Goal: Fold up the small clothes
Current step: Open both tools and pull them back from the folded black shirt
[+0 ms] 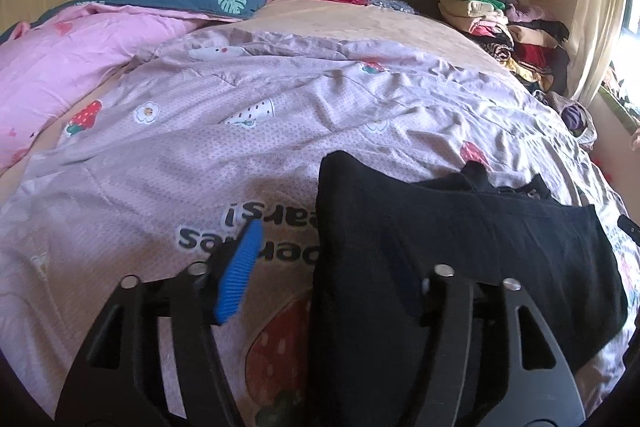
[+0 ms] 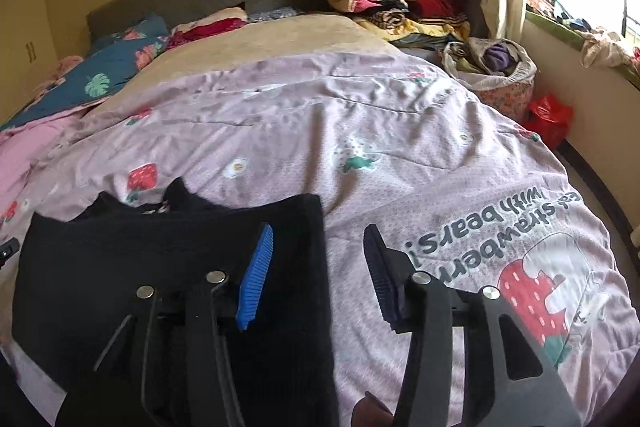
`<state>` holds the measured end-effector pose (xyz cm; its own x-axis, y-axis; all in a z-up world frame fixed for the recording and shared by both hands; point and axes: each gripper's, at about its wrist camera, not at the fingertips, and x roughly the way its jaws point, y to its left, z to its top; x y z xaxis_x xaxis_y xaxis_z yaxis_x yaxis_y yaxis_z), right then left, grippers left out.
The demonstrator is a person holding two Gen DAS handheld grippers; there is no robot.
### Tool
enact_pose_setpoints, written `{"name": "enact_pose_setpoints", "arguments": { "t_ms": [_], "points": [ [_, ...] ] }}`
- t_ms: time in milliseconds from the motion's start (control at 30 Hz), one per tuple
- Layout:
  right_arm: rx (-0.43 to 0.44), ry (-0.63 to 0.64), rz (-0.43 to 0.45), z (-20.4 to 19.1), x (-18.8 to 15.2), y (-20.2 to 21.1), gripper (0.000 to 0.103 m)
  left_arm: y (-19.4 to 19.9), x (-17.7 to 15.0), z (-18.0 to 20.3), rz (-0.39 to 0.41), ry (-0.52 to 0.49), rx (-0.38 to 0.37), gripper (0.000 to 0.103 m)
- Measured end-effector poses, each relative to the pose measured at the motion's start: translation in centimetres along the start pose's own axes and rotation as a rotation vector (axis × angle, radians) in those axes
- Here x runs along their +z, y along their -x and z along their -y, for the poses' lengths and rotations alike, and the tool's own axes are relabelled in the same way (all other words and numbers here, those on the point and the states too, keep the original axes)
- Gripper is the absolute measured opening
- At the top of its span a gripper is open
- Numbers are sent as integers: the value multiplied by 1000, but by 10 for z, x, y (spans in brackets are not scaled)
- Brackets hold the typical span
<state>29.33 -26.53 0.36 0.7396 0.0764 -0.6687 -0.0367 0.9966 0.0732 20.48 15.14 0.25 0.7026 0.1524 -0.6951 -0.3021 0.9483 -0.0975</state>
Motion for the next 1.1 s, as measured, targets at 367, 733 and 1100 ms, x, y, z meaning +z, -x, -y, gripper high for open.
{"name": "enact_pose_setpoints", "arguments": {
  "t_ms": [367,733,1100],
  "points": [
    [74,66,-50,-29,-39,32,61,21,-31,6,-51,-21,-26,75],
    [42,77,-165,-32,-89,32,66,24,-65,0,-121,-42,-12,78],
    [46,55,-127,-35,-107,59,74,42,-82,-20,-129,-14,-9,79]
  ]
}}
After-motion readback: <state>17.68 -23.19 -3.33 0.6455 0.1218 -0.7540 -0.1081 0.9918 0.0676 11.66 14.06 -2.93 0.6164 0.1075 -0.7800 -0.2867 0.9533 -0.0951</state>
